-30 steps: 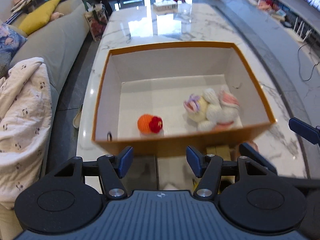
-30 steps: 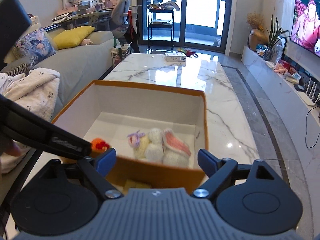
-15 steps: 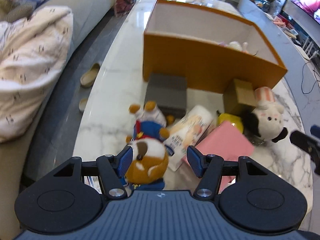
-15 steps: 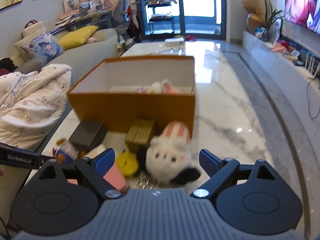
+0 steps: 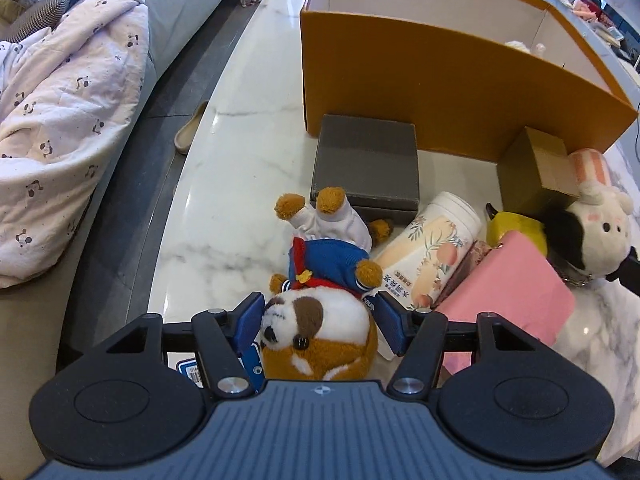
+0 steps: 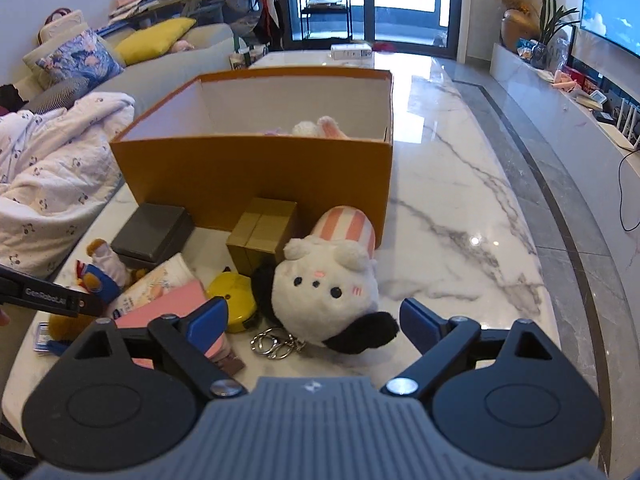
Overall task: Organize objects
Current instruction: 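Move the left tool to the brown plush dog while the right tool approaches the striped-hat plush, then close the left gripper on the brown plush dog while the right gripper grasps the striped-hat plush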
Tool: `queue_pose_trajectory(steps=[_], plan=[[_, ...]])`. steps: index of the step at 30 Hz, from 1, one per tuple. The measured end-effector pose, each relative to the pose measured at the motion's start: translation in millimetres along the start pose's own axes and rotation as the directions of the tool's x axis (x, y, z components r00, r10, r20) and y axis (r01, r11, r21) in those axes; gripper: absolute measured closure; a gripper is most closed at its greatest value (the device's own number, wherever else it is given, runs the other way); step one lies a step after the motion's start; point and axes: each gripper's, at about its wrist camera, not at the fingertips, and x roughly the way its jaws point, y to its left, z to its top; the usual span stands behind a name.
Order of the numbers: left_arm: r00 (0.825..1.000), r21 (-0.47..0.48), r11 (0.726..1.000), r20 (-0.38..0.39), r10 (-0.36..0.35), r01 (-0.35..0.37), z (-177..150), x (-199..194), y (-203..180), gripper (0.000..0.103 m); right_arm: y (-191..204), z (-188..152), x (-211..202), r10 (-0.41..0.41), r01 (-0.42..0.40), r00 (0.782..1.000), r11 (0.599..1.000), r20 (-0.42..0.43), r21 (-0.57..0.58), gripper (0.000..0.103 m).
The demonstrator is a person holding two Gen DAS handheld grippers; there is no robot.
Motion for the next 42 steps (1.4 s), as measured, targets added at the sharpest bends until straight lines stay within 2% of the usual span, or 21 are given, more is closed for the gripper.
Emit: queue_pose_trajectory(steps=[6, 12, 19, 33, 42], plan=[[0.999, 0.019, 0.999, -0.021, 0.042, -0.041, -1.3, 7.0, -7.4, 0.035, -4.8, 5.0, 24.2, -0.008, 0.007, 1.0, 1.0, -0.024, -0.017, 0.01], [0.998, -0.008, 0.999, -0.039, 0.045, -0.046, 1.6, 10.7, -6.5, 0.035, -5.5, 9.6, 49.4, -0.047, 0.043, 0.998, 0.996, -0.036, -0.082, 0.009], [0.997, -0.006, 0.998, -0.055, 0.058, -0.059, 3.3, 13.3, -8.6, 0.035, -14.1, 13.9, 62.7, 0.014, -0.014, 0.998, 1.0, -0.055, -0.001, 0.008], [0.997, -0.041, 0.998, -0.051, 0.055, -0.057, 1.9, 14.1, -5.7, 0.032, -5.9, 13.2, 68.7, -0.006, 0.008, 0.998, 1.0, -0.056, 0.029, 0.007], [0.996, -0.032, 0.997, -0.057, 0.062, -0.064, -0.6, 11.2, -8.9, 0.032, -6.9, 12.7, 70.0, -0.009, 0.011, 0.998, 0.999, -0.056, 0.032, 0.005]])
